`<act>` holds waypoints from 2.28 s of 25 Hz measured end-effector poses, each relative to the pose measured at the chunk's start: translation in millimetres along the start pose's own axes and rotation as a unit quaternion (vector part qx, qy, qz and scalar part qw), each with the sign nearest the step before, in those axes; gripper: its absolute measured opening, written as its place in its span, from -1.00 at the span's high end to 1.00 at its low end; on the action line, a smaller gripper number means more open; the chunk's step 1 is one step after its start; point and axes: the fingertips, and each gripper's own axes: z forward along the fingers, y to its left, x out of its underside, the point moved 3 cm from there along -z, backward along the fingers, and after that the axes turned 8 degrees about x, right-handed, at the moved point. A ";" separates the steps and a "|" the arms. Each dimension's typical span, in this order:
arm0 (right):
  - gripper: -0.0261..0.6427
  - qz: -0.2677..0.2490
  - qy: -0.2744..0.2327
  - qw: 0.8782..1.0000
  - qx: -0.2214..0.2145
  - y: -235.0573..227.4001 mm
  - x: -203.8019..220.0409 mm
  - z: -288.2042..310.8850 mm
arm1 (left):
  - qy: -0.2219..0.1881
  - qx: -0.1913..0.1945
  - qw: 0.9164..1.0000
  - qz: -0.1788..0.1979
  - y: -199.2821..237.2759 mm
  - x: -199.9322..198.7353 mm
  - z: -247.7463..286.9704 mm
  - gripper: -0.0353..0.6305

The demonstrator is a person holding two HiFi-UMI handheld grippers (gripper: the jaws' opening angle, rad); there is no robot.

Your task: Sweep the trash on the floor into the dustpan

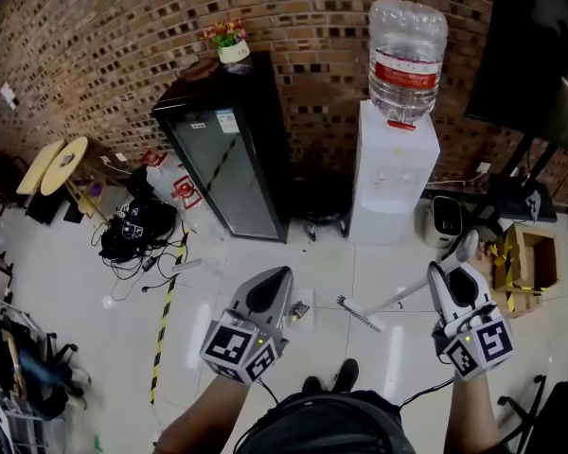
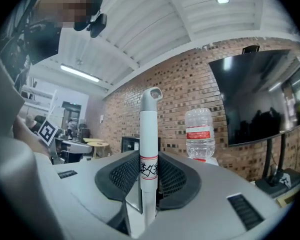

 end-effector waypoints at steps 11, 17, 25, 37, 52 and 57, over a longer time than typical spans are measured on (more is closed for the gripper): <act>0.58 0.005 0.019 0.997 0.080 14.3 -21.9 -66.1 | -0.012 0.012 1.000 -0.017 -0.2 0.8 -48.4 0.89; 0.58 0.016 0.000 0.997 0.074 15.4 -25.9 -112.5 | -0.016 -0.009 1.000 -0.012 -35.4 1.9 -61.0 0.89; 0.58 0.040 -0.022 0.999 0.030 -36.7 -49.7 -148.8 | -0.034 -0.048 0.998 -0.008 -101.7 -20.2 -36.8 0.89; 0.58 0.022 -0.033 0.999 -0.008 -93.8 -71.6 -182.5 | -0.058 -0.059 0.996 0.017 -188.6 -47.5 -1.9 0.89; 0.58 0.028 -0.015 0.999 0.017 -133.0 -72.8 -212.4 | -0.046 -0.051 0.997 0.027 -232.5 -49.4 3.0 0.89; 0.58 0.032 -0.017 0.999 0.018 -136.1 -74.2 -213.9 | -0.036 -0.051 0.998 0.016 -228.5 -45.6 7.1 0.89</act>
